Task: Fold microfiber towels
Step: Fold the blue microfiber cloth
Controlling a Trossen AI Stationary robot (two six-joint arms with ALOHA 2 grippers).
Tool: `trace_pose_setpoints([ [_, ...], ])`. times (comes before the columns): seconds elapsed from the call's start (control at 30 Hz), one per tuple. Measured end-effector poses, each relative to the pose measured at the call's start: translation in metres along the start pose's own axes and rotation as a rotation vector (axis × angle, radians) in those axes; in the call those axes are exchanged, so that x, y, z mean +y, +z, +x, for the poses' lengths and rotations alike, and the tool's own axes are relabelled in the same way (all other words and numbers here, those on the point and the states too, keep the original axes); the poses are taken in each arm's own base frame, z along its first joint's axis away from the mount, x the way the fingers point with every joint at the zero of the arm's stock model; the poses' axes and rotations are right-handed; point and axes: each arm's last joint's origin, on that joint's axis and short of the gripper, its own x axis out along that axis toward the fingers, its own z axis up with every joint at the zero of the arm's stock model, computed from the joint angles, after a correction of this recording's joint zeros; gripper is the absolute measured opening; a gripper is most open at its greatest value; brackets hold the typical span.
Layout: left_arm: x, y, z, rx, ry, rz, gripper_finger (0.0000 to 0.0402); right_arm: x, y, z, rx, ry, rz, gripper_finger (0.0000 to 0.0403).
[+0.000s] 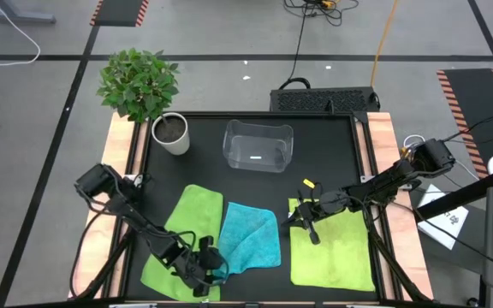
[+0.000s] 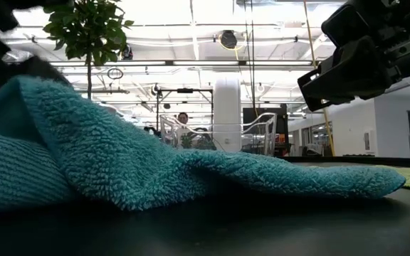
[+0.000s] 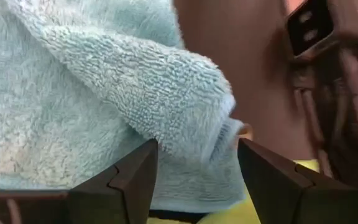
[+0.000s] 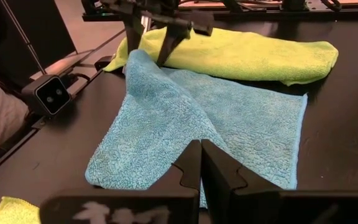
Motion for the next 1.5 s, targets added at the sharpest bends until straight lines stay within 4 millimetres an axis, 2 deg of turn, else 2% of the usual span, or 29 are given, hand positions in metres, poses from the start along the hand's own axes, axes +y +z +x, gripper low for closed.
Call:
trace_pose_setpoints([
  [0.37, 0.004, 0.005, 0.001, -0.013, -0.004, 0.027, 0.0222, 0.000, 0.001, 0.000, -0.007, 0.001, 0.011, 0.0000],
  [0.43, 0.004, 0.005, 0.001, -0.015, -0.005, 0.054, 0.0208, 0.000, 0.001, 0.000, -0.007, 0.001, 0.011, 0.0000],
  [0.5, 0.003, 0.006, 0.001, -0.013, -0.005, 0.090, 0.0173, 0.000, 0.001, 0.000, -0.007, 0.001, 0.012, 0.0000],
  [0.67, -0.001, 0.016, -0.001, -0.029, -0.039, 0.177, 0.0032, 0.000, 0.001, 0.000, -0.007, 0.001, 0.012, 0.0000],
  [0.7, -0.001, 0.018, -0.002, -0.033, -0.038, 0.189, 0.0017, 0.000, 0.001, 0.000, -0.007, 0.001, 0.012, 0.0000],
  [0.93, 0.000, 0.034, -0.027, -0.098, -0.005, 0.214, 0.0006, 0.000, 0.001, 0.000, -0.006, 0.001, 0.011, 0.0000],
  [1.1, 0.009, 0.047, -0.044, -0.132, 0.048, 0.204, 0.0005, 0.001, 0.000, 0.000, -0.005, 0.006, 0.007, 0.0000],
  [1.33, 0.038, 0.064, -0.041, -0.107, 0.101, 0.168, 0.0004, 0.020, 0.003, -0.001, -0.047, 0.110, -0.091, 0.0012],
  [1.5, 0.061, 0.075, -0.038, -0.089, 0.136, 0.144, 0.0004, 0.036, 0.009, -0.003, -0.136, 0.145, -0.115, 0.0055],
])
